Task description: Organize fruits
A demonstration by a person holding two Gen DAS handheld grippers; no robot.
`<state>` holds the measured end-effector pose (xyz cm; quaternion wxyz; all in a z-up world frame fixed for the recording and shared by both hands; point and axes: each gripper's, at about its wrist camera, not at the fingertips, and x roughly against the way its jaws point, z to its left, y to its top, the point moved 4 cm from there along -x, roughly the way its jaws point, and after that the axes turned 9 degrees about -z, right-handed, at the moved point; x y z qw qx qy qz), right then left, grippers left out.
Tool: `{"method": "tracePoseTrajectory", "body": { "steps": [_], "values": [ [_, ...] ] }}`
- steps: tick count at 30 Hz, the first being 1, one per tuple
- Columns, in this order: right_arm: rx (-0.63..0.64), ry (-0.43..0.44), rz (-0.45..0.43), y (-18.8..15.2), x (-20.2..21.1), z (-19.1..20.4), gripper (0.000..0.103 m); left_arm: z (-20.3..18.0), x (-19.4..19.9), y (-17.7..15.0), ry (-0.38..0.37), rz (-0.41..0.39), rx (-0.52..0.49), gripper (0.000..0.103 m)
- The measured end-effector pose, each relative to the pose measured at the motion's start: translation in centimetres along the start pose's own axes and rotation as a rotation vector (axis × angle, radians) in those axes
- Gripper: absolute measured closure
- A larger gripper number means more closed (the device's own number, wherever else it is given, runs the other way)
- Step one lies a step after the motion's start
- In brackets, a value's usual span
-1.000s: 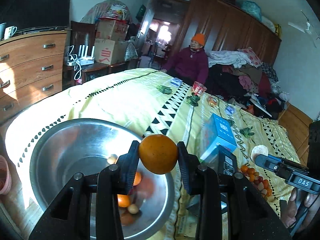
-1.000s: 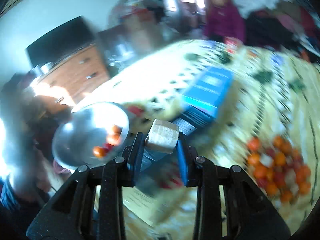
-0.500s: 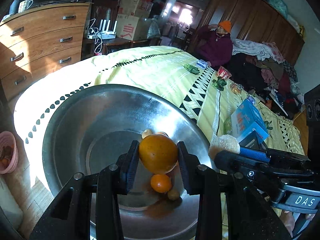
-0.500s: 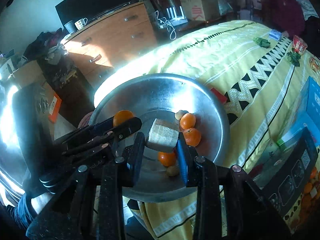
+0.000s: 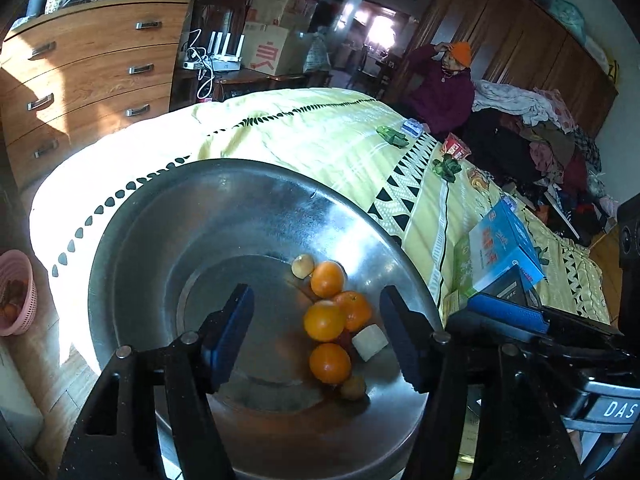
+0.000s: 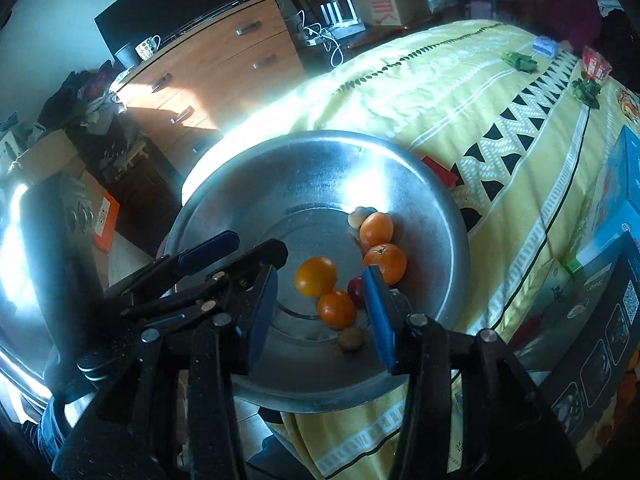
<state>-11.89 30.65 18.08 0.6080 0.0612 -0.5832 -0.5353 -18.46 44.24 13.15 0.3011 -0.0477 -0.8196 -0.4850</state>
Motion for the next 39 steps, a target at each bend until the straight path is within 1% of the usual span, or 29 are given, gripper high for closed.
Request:
{"method": "tracePoseTrajectory", "body": {
  "steps": [1,3,5,6,7,8,9,11,15,18,19,20,22,26,28,30,33,36,39],
  "values": [
    [0.002,-0.005,-0.018,0.1,0.6,0.1,0.049,0.1,0.2,0.1,0.007,-0.008,0.004,0.036],
    [0.016,-0.001,-0.055,0.2,1.9,0.7,0.047,0.2,1.0,0.5,0.014,-0.03,0.013,0.036],
    [0.046,0.007,-0.102,-0.3,4.1,1.4,0.045,0.0,1.9,0.6,0.008,-0.043,0.019,0.036],
    [0.057,0.011,-0.12,-0.8,5.1,1.5,0.041,-0.2,2.4,0.6,0.002,-0.051,0.017,0.036],
    [0.069,0.017,-0.141,-1.8,6.4,1.6,0.036,-0.5,3.0,0.5,-0.003,-0.06,0.011,0.036],
    [0.085,0.011,-0.157,-3.1,7.8,1.6,0.035,-0.9,3.7,0.4,-0.008,-0.069,0.001,0.036],
    [0.097,-0.008,-0.166,-4.2,8.7,1.4,0.033,-1.2,4.2,0.2,-0.016,-0.074,-0.007,0.036],
    [0.112,-0.058,-0.155,-7.4,10.6,0.3,0.033,-2.4,5.4,-0.4,-0.04,-0.082,-0.021,0.036],
    [0.048,-0.147,-0.108,-13.2,13.7,-3.4,0.033,-5.1,7.5,-1.6,-0.089,-0.088,-0.056,0.036],
    [-0.046,-0.22,-0.086,-16.7,15.7,-6.6,0.033,-7.5,9.1,-2.3,-0.132,-0.093,-0.091,0.035],
    [-0.096,-0.244,-0.079,-17.8,16.4,-7.8,0.033,-8.3,9.6,-2.5,-0.144,-0.093,-0.102,0.034],
    [-0.136,-0.26,-0.076,-18.6,17.0,-8.7,0.033,-9.1,10.1,-2.7,-0.153,-0.094,-0.112,0.029],
    [-0.204,-0.281,-0.089,-19.9,18.3,-10.0,0.033,-10.4,11.0,-2.7,-0.17,-0.102,-0.126,0.027],
    [-0.257,-0.298,-0.143,-21.3,20.8,-10.1,0.033,-13.2,12.9,-3.0,-0.212,-0.119,-0.168,0.027],
    [-0.263,-0.303,-0.162,-21.9,21.7,-10.0,0.033,-14.5,14.1,-3.1,-0.243,-0.135,-0.185,0.027],
    [-0.266,-0.306,-0.183,-22.3,22.6,-10.0,0.033,-15.7,15.2,-3.4,-0.274,-0.152,-0.202,0.024],
    [-0.253,-0.323,-0.219,-22.9,24.2,-9.9,0.033,-17.5,16.5,-4.1,-0.333,-0.173,-0.226,0.023],
    [-0.255,-0.349,-0.258,-23.3,25.6,-10.2,0.033,-19.7,17.0,-5.1,-0.395,-0.161,-0.245,0.022],
    [-0.269,-0.393,-0.307,-23.9,27.1,-10.9,0.033,-22.5,17.1,-6.7,-0.452,-0.141,-0.291,0.022]
  ]
}}
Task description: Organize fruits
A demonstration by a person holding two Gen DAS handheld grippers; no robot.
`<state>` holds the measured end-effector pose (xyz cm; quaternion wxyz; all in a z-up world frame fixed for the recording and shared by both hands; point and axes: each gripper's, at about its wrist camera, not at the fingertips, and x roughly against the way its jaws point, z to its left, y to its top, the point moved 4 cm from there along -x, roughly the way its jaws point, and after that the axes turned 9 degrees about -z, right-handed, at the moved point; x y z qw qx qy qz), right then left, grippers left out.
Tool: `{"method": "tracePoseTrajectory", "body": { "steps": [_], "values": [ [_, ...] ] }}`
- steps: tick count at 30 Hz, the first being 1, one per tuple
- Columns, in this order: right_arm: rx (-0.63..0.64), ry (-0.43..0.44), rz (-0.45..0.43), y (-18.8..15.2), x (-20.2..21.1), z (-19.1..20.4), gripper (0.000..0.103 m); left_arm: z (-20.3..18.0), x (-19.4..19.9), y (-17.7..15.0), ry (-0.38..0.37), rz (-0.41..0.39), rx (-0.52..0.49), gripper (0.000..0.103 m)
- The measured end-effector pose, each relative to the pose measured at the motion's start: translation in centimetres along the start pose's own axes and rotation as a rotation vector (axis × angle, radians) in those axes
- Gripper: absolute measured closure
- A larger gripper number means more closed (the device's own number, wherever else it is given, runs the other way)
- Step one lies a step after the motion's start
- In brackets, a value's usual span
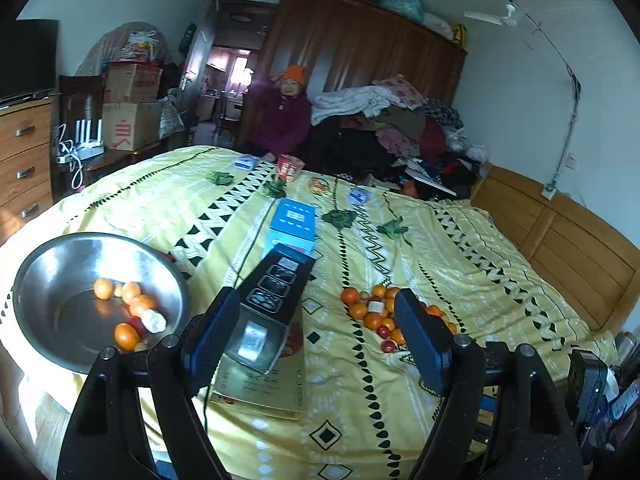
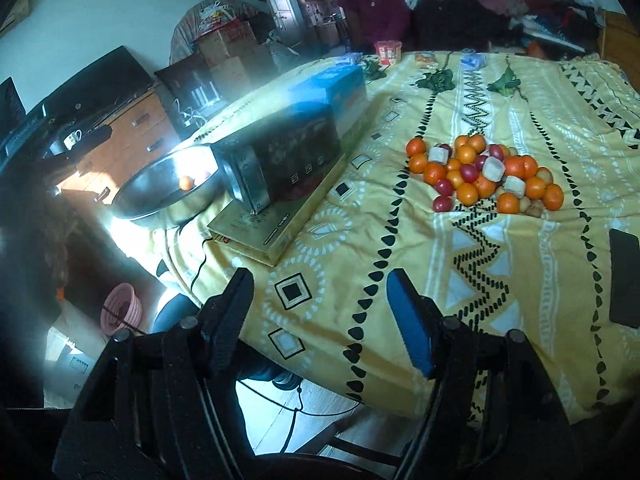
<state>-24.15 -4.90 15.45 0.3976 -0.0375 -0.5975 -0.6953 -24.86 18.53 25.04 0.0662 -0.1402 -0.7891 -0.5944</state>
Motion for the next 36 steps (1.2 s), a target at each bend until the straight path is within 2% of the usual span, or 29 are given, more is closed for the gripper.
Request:
{"method": "tracePoseTrajectory", "body": {
  "steps": [5,9,10,12,13,15,16,21,24,30,34,36],
  "values": [
    [-0.061,-0.083,-0.011,-0.9,0.9,-3.4,0.033,-5.7,-4.6,-2.7,-0.11,0.117,-0.077,0.02],
    [-0.125,-0.132,0.015,-1.8,0.4,-6.8,0.03,-8.9,-10.9,-6.5,-0.17,0.261,-0.088,0.022],
    [-0.141,-0.136,0.024,-2.1,0.2,-7.7,0.03,-9.4,-12.7,-7.7,-0.178,0.301,-0.086,0.025],
    [-0.168,-0.135,0.053,-2.8,-0.6,-9.3,0.03,-10.1,-16.4,-10.6,-0.196,0.391,-0.084,0.038],
    [-0.183,-0.134,0.07,-3.2,-1.0,-10.1,0.03,-10.3,-18.1,-11.9,-0.2,0.428,-0.079,0.041],
    [-0.217,-0.137,0.104,-3.9,-1.9,-11.7,0.03,-10.8,-21.4,-14.0,-0.213,0.484,-0.065,0.052],
    [-0.231,-0.138,0.116,-4.2,-2.1,-12.3,0.03,-11.1,-22.8,-14.8,-0.211,0.505,-0.056,0.054],
    [-0.263,-0.149,0.158,-4.8,-3.2,-15.1,0.031,-12.1,-28.6,-17.6,-0.21,0.553,-0.016,0.057],
    [-0.258,-0.159,0.166,-4.7,-3.5,-16.4,0.031,-12.7,-30.6,-19.1,-0.19,0.573,-0.041,0.057],
    [-0.268,-0.167,0.157,-3.8,-4.3,-18.2,0.03,-13.0,-32.4,-21.7,-0.158,0.609,-0.094,0.057],
    [-0.271,-0.175,0.134,-2.5,-5.2,-19.7,0.031,-12.9,-32.8,-22.3,-0.16,0.608,-0.109,0.057],
    [-0.272,-0.183,0.112,-1.4,-5.4,-20.6,0.033,-13.1,-32.6,-22.3,-0.167,0.602,-0.124,0.066]
  ]
}}
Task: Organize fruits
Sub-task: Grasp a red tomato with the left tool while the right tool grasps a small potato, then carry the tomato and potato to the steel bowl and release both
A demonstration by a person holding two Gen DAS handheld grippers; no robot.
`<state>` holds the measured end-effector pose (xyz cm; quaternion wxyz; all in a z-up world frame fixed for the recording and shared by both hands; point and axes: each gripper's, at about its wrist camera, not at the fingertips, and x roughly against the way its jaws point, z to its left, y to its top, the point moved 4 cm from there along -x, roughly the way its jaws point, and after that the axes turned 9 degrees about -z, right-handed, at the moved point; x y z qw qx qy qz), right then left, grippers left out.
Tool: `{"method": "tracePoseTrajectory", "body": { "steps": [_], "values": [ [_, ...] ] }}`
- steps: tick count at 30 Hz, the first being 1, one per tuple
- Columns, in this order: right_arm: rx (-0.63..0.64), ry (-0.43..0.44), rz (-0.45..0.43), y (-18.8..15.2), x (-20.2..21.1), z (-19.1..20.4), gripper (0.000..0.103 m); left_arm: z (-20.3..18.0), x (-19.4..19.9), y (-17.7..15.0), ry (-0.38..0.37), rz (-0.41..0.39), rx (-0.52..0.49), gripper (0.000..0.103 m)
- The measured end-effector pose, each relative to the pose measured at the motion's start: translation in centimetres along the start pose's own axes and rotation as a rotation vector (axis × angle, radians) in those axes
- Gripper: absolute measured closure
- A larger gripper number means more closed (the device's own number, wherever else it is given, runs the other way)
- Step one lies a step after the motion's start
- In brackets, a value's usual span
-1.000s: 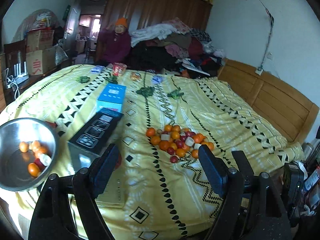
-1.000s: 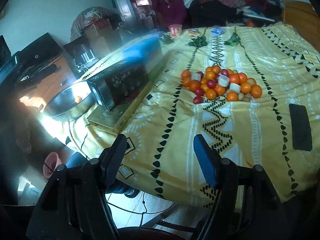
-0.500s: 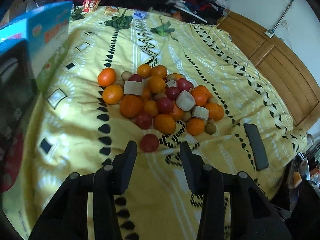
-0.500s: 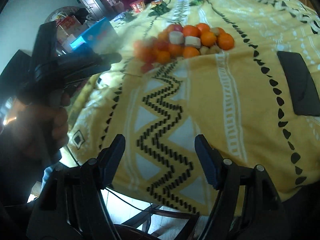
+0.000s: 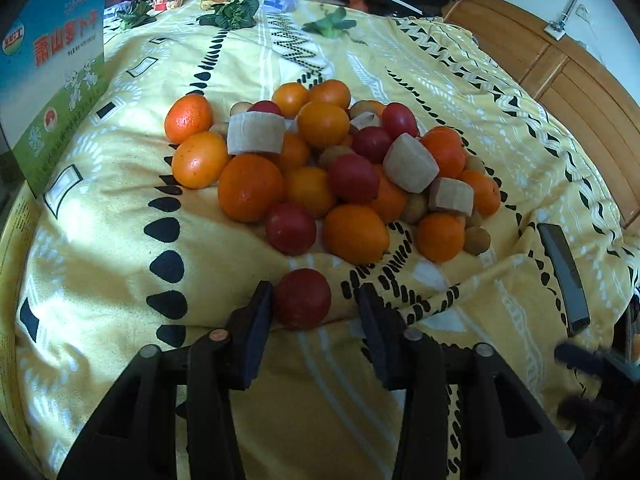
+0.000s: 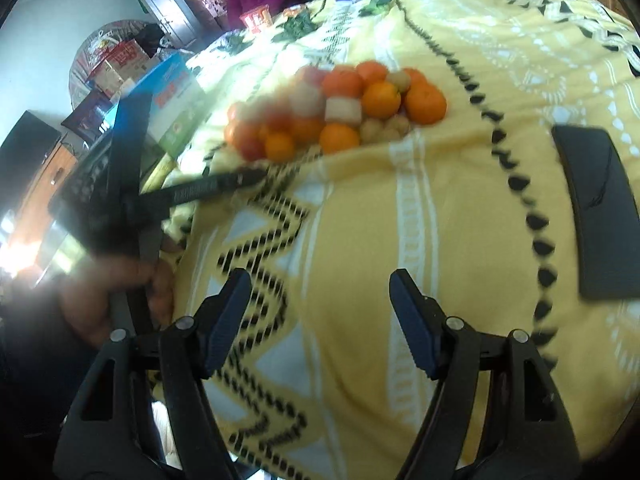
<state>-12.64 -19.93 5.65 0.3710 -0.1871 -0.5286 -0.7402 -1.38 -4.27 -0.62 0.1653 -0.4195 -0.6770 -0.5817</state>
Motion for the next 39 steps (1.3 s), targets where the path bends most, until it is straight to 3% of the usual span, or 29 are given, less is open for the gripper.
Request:
{"method": "tracePoseTrajectory", "body": {
  "steps": [6,9,19,22,33,39],
  "values": [
    [0.005,-0.041,-0.077,5.1,-1.8,-2.0,0.05,0.1,1.1,-0.3,-0.026,-0.021,0.01,0.069],
    [0.033,-0.071,-0.061,6.6,-4.3,-2.6,0.059,0.3,1.4,-0.1,-0.035,-0.028,0.015,0.069],
    [0.1,-0.132,0.04,6.3,-9.5,-3.8,0.064,0.8,0.4,-0.6,-0.043,-0.024,0.021,0.069],
    [0.127,-0.154,0.041,5.7,-9.7,-3.8,0.077,0.7,0.4,-0.6,-0.041,-0.023,0.014,0.069],
    [0.122,-0.102,-0.05,6.3,-5.5,-1.7,0.078,0.0,3.0,1.0,-0.03,-0.076,-0.022,0.073],
    [0.115,-0.096,-0.056,6.5,-4.3,-1.0,0.078,0.2,1.8,0.9,-0.015,-0.058,-0.021,0.073]
  ]
}}
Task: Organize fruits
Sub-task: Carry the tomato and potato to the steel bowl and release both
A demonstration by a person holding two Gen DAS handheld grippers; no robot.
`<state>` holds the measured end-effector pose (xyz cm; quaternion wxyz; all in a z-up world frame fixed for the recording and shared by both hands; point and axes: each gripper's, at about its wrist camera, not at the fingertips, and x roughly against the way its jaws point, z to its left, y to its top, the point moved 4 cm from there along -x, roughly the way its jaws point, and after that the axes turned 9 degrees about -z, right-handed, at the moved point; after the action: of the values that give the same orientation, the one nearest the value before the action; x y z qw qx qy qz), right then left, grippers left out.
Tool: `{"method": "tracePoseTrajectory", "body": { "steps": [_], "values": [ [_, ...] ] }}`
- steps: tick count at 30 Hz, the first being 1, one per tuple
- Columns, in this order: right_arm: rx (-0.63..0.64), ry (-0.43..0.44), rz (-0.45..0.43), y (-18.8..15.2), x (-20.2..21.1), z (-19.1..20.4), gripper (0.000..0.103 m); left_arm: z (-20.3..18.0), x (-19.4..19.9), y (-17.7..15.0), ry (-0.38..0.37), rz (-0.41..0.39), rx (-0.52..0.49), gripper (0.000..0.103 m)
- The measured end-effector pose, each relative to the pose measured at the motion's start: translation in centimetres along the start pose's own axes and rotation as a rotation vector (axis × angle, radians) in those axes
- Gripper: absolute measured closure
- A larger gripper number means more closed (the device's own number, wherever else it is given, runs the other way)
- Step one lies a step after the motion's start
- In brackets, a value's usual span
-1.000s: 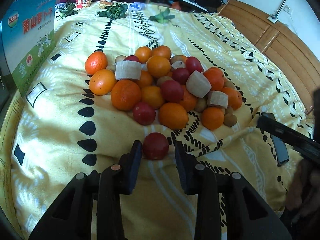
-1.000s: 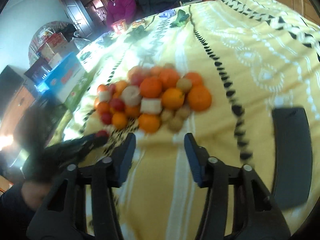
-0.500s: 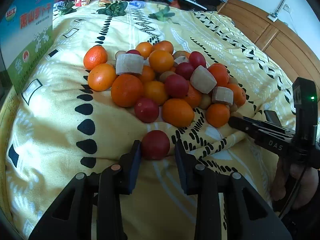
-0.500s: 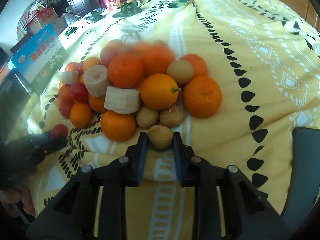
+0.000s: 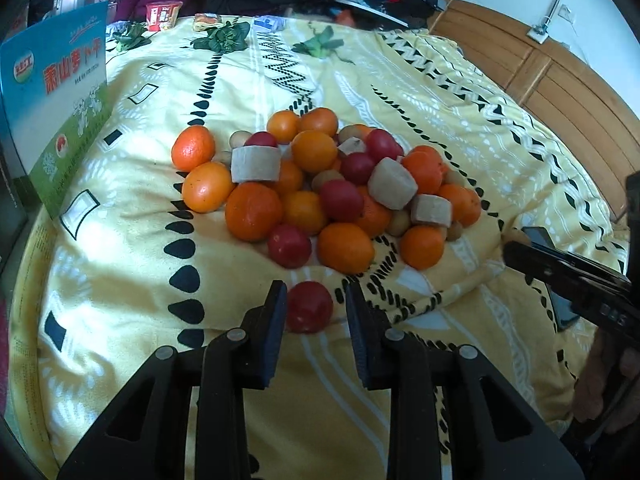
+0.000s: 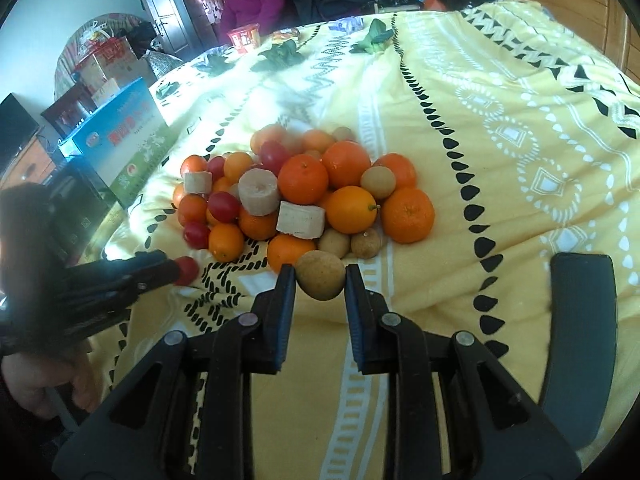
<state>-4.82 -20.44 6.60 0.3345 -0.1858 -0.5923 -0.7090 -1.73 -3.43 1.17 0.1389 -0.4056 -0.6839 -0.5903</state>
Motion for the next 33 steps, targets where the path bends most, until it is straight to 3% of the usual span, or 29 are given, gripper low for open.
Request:
{"method": "tracePoseTrajectory", "body": {
  "steps": [6,9,14,19,22,28,33],
  "values": [
    [0.003,0.006,0.004,0.1,-0.1,0.2,0.078,0.1,-1.6,-1.0,0.002,0.034,-0.006,0.069],
    [-0.004,0.005,0.007,0.1,-0.5,0.1,0.078,-0.1,-1.9,-1.2,0.008,0.043,-0.025,0.074],
    [-0.005,0.002,0.006,0.2,-0.4,0.4,0.078,0.2,-0.2,-0.5,0.02,-0.002,-0.01,0.075],
    [0.032,0.03,-0.047,2.1,1.2,2.9,0.078,1.9,6.8,2.4,0.051,-0.143,0.022,0.075],
    [0.082,0.083,-0.087,3.9,2.3,6.4,0.078,5.0,12.6,4.2,0.115,-0.242,0.071,0.075],
    [0.22,0.255,-0.155,7.3,4.0,17.8,0.078,13.9,24.1,5.8,0.31,-0.403,0.193,0.075],
    [0.326,0.416,-0.172,8.3,5.0,28.4,0.078,21.4,32.7,5.2,0.468,-0.507,0.29,0.075]
  ]
}}
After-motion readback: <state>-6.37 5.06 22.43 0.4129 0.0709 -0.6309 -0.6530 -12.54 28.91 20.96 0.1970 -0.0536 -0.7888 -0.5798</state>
